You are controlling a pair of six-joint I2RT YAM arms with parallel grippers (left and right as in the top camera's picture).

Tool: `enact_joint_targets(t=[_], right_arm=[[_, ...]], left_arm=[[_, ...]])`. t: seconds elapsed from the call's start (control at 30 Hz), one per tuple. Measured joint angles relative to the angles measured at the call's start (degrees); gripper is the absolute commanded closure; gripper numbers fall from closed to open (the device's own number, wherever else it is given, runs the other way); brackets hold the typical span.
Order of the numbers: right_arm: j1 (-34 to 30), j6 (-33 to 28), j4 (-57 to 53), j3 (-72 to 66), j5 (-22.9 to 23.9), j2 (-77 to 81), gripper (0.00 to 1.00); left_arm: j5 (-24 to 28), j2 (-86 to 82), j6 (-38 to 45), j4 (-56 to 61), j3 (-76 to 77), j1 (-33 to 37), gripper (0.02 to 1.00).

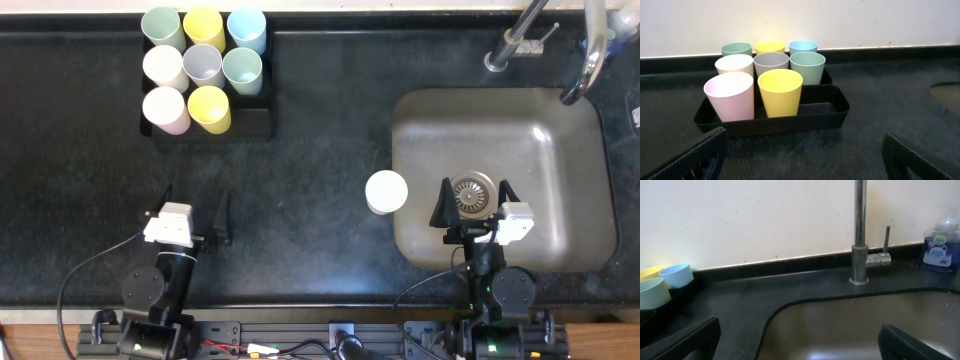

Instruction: Store Cups

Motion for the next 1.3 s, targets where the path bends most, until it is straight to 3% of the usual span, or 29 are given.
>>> enact_joint_targets(t=[0.87, 0.97, 1.13, 1.3], right_arm=[[0.0, 0.0, -2.4, 1.8, -0.9, 0.3, 0.003], [0.0, 0.0, -10.8, 10.7, -1.5, 4.2, 0.003], [0.9, 0.1, -32.5, 38.2, -1.7, 23.5, 0.003], [9.0, -1.8, -58.6, 57.7, -1.5, 46.3, 0.005]], left_arm=[[0.0, 0.0, 0.0, 0.0, 0.0, 0.0, 0.02], [0.0, 0.0, 0.0, 0.0, 0.0, 0.0, 0.02], [0.0, 0.0, 0.0, 0.2, -0.2, 0.0, 0.02], [0.0, 0.0, 0.0, 0.4, -0.3, 0.0, 0.02]])
